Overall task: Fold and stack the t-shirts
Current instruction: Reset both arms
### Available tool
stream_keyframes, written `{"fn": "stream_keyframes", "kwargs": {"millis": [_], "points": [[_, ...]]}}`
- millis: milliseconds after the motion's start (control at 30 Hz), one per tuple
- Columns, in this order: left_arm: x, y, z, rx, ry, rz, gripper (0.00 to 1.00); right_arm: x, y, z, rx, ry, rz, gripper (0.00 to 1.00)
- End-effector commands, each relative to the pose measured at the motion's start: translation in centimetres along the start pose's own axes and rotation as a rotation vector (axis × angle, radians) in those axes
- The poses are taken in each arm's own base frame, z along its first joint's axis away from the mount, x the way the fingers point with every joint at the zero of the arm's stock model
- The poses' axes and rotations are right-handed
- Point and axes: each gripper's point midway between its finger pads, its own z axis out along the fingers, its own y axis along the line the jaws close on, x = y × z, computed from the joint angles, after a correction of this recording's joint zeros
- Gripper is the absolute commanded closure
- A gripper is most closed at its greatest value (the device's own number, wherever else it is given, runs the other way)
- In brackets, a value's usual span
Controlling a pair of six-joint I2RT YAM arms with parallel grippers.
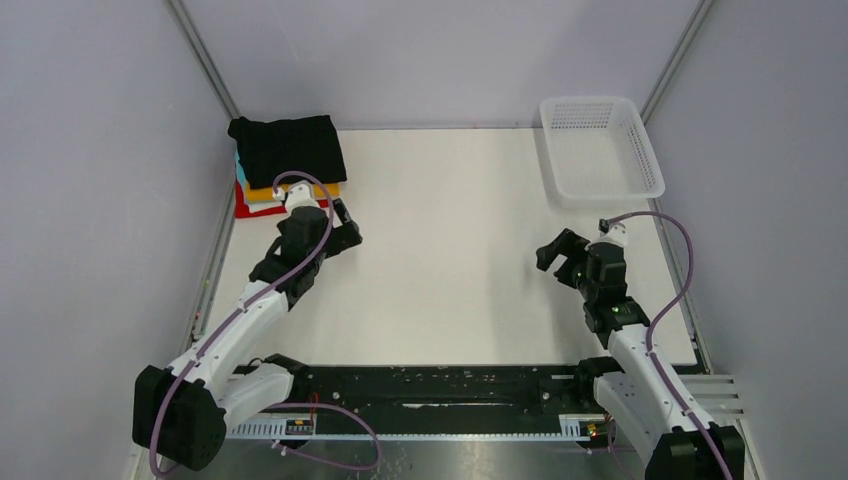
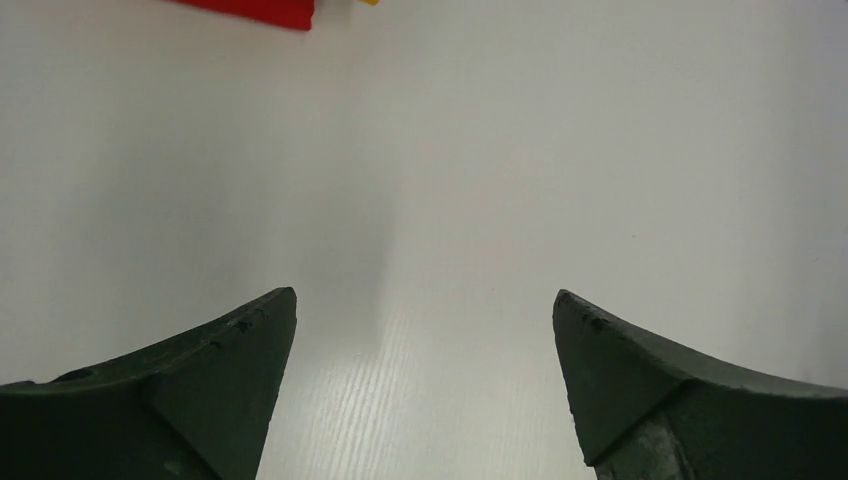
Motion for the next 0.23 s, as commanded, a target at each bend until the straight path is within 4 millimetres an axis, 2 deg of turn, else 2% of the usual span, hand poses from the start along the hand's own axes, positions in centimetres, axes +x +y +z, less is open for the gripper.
{"fn": "stream_keyframes", "kwargs": {"millis": [0,200], "points": [[-2.89,-2.48,-0.70,0.088,-0.083,-0.073,0.01,-1.27,0.03,-0.05,0.014,-0.047,-0.008,0.02],[-3.40,-2.40,-1.05,0.093,-0.113,-0.067,0.01,-1.39,0.41,-0.18,-0.004,-0.039,-0.040,0.01]]}}
